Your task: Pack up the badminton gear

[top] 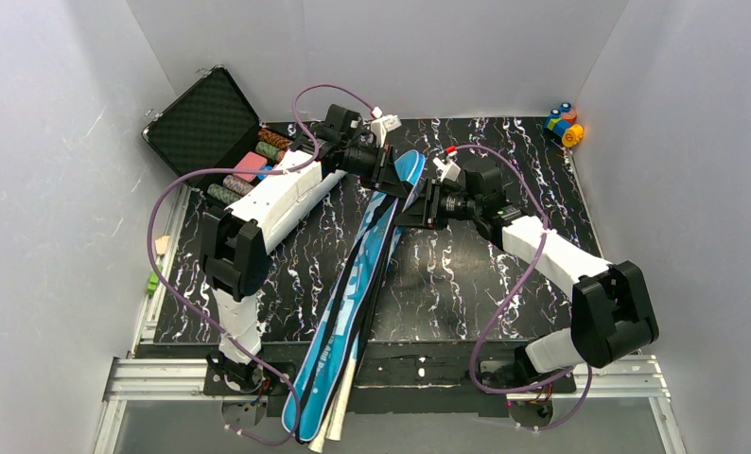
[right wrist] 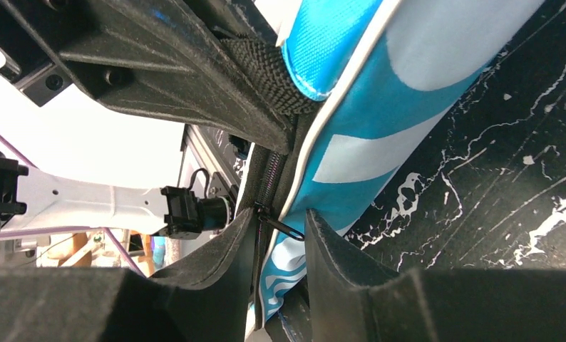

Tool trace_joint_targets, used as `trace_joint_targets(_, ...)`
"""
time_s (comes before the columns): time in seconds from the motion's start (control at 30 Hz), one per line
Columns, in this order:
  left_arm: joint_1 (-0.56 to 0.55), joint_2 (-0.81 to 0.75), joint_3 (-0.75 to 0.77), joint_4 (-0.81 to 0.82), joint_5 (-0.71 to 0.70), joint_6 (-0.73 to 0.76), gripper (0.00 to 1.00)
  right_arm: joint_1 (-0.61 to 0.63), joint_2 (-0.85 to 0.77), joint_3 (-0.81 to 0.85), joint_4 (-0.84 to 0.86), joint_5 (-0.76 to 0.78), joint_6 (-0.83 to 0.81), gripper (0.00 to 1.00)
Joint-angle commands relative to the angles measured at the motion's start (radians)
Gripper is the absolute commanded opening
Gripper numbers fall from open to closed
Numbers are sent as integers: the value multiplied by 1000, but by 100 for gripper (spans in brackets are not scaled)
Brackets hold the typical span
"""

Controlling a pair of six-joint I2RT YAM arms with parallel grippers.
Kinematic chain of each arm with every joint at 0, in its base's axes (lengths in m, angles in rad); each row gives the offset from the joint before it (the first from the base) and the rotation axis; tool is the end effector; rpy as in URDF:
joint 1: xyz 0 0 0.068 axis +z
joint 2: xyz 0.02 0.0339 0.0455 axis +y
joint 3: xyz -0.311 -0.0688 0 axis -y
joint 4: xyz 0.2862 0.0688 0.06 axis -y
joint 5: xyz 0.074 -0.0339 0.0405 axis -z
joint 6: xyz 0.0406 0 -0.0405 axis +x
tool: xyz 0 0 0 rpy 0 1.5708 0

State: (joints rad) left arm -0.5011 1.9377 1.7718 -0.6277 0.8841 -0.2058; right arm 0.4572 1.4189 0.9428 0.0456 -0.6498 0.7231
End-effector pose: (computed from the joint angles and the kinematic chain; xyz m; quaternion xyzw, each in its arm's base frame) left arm 0.4179 -0.2647 0.3446 0.2834 0.8035 -0.4900 0.1843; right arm 0.3045 0.1772 0.2987 -0.0650 0.8136 0.5079 0.2755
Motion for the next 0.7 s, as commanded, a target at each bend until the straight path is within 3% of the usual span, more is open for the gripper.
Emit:
trace_joint_targets(0.0, -2, -105, 46, 10, 74, -18, 0, -2, 15, -35, 158, -96, 36, 37)
trace_joint_targets(0.37, -1, -102, 54, 2, 63, -17, 0, -3, 11, -90, 264, -146, 108, 29)
trace_joint_targets(0.67, 1, -95, 60, -7, 48, -13, 0, -8, -18, -124, 295, -144, 139, 11)
